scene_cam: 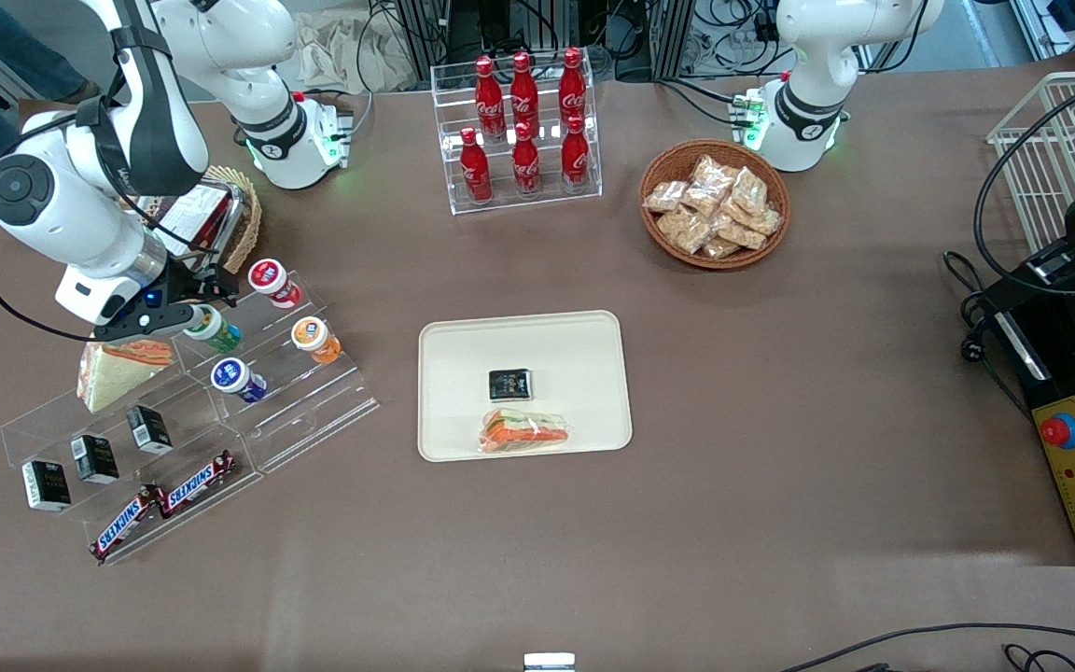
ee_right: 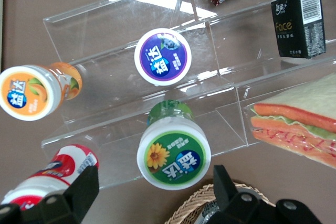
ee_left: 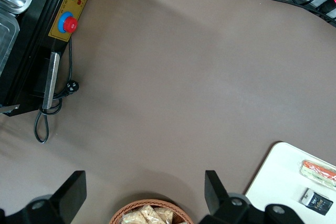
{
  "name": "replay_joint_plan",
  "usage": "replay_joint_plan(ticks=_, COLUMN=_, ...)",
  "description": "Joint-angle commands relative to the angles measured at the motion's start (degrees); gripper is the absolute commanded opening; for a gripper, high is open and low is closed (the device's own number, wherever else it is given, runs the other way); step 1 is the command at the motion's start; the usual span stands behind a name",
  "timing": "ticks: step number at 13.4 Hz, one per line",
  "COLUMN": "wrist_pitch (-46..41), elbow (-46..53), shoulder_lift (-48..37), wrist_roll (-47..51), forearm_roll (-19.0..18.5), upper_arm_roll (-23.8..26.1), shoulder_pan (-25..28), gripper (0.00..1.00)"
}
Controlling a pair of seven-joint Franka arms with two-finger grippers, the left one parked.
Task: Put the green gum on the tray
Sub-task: 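Lower the right gripper and close it on the green gum jar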
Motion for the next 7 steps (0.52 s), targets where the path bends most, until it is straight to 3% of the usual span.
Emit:
replay_joint_plan(ticks=1, wrist_pitch=2.5, elbow=-0.9, shoulder_lift=0.7, wrist_roll=-0.6, forearm_roll=-1.2, upper_arm_roll=-0.2, shoulder_pan=-0.1, gripper=0.97)
replay_joint_plan(ticks=7, wrist_pitch=5.2, elbow=-0.9, shoulder_lift=2.5, wrist_roll=-0.6, forearm_roll=-3.1, upper_arm_roll=-0.2, shoulder_pan=-0.1, gripper=0.93)
